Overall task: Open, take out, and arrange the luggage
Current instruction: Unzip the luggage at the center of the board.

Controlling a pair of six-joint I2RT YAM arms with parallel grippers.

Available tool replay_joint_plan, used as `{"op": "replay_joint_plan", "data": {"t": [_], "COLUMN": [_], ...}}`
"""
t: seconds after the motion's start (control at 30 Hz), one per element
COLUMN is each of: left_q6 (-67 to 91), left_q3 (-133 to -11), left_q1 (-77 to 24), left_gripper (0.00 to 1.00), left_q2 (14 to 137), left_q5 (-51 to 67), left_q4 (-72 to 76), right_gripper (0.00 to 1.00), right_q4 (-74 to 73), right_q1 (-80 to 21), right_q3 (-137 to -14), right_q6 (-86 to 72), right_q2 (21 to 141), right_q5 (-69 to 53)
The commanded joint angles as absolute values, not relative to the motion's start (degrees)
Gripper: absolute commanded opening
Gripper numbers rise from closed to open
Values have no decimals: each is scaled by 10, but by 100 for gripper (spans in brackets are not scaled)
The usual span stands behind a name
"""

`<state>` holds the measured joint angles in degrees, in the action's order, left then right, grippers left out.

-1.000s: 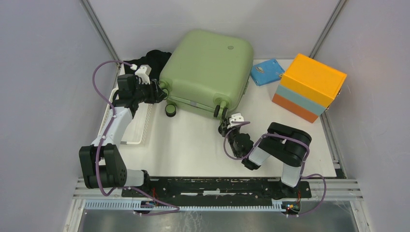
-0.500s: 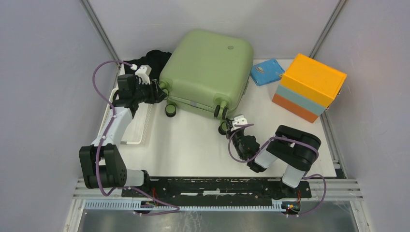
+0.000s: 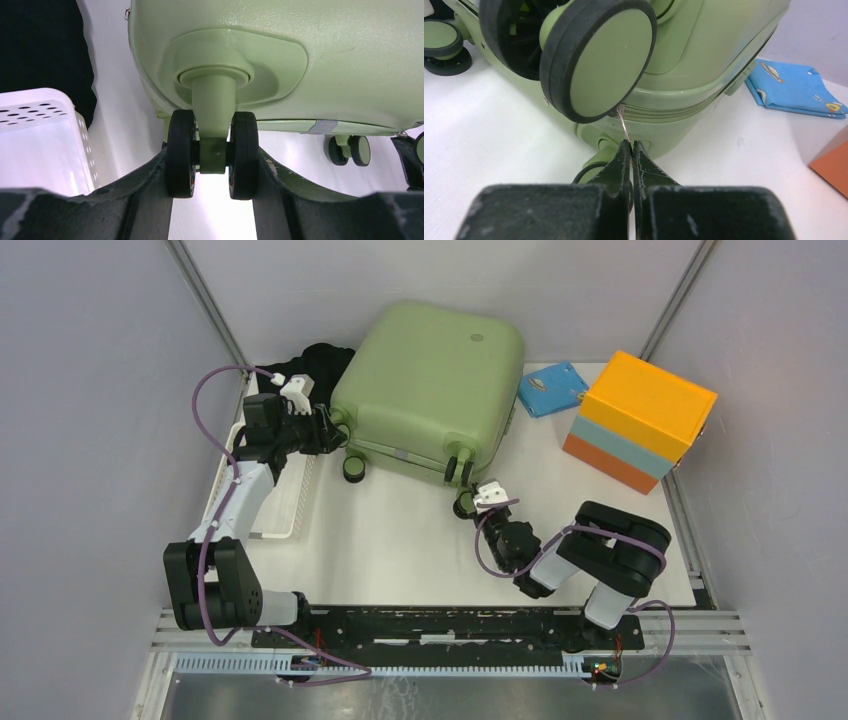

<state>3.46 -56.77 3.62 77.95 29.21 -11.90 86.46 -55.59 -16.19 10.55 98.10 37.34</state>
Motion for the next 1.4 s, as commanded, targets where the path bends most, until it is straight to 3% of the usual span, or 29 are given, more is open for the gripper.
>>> {"op": "replay_joint_plan", "data": {"t": [0.0, 0.53, 0.87, 0.97, 1.1, 1.37], "left_q6": [48, 48, 51, 61, 93, 166], "left_q3": [-570, -570, -571, -572, -566, -539], "left_q1": [43, 43, 43, 43, 44, 44], "left_gripper": [25, 25, 29, 38, 60, 91], "left_q2": [758, 759, 759, 756, 737, 641], "left_q5": [285, 286, 290, 289, 290, 286], "left_q4": [-105, -105, -106, -104, -90, -78], "right_gripper": [0, 0, 0, 0, 0, 0], "right_q4": [1077, 1050, 989, 965, 960, 984], "right_q1": [-529, -503, -458, -446, -435, -435], "right_q3": [-147, -130, -157, -161, -158, -142], "right_q6": [136, 102, 42, 18, -25, -41], "right_q2": [944, 926, 928, 928, 930, 937], "right_q5": [472, 484, 400, 364, 311, 287]}}
